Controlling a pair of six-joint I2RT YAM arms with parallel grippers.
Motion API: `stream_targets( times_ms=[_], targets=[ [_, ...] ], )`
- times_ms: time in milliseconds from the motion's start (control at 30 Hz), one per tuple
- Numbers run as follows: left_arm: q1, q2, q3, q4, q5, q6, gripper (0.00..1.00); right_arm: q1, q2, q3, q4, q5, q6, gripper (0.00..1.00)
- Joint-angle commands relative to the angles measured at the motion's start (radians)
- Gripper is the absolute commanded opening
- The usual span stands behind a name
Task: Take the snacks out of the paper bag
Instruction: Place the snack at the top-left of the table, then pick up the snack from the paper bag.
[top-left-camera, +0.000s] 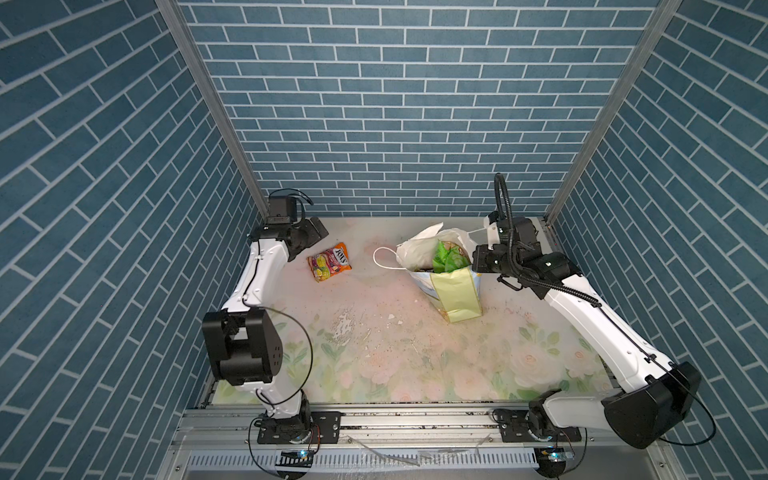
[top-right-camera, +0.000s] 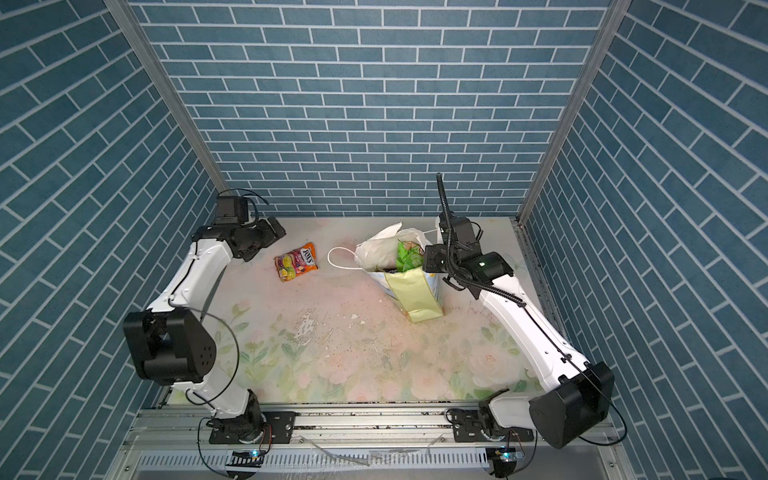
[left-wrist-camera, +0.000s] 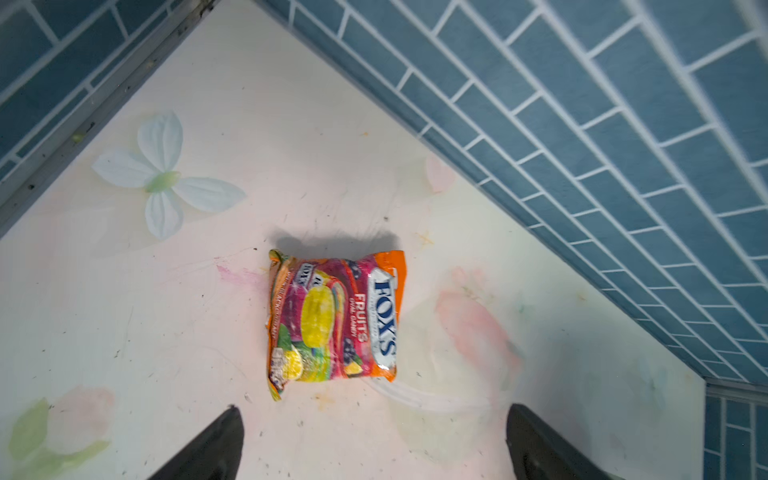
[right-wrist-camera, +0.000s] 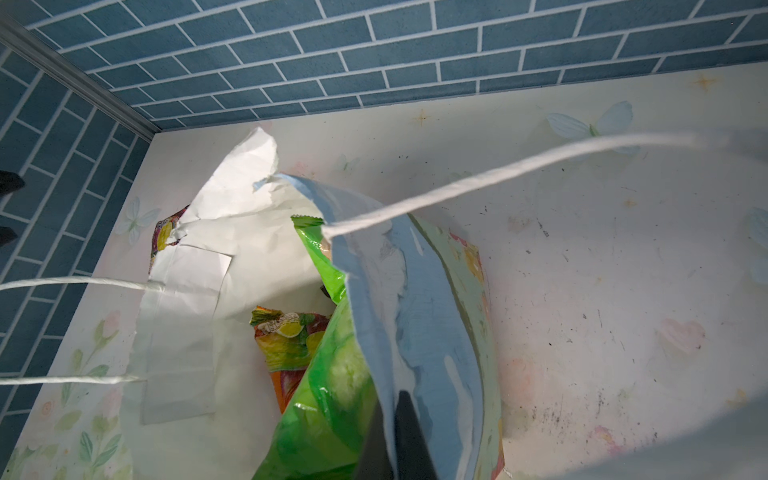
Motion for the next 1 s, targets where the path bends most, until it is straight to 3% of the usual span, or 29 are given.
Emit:
stream_targets(
  times_ms=[0, 200, 367, 633, 767, 967],
  targets=[
    [-0.063, -0.125, -0.016, 0.000, -0.060, 0.039, 1.00, 0.002, -0.051, -0.006, 0.020, -0.007, 0.005, 0.00],
    [-0.157, -0.306, -0.054, -0.029, -0.060, 0.032, 1.00, 0.002, -0.045, -0.003, 0.016, 0.000, 0.007, 0.00],
    [-0.272, -0.355, 0.030, -0.114, 0.010, 0.071, 0.97, 0.002, -0.044, -0.015, 0.042, -0.017, 0.028, 0.00],
    [-0.461, -0.371, 0.032, -0.050, 0.210, 0.090, 0.96, 0.002, -0.048, -0.007, 0.063, -0.050, 0.028, 0.00],
    [-0.553, -0.348, 0.022, -0.001, 0.228, 0.110, 0.96, 0.001, -0.057, -0.015, 0.086, -0.063, 0.031, 0.00],
    [-0.623, -0.250, 0.035, 0.032, 0.265, 0.104, 0.95, 0.002, -0.077, -0.046, 0.128, -0.085, 0.049, 0.00]
  ],
)
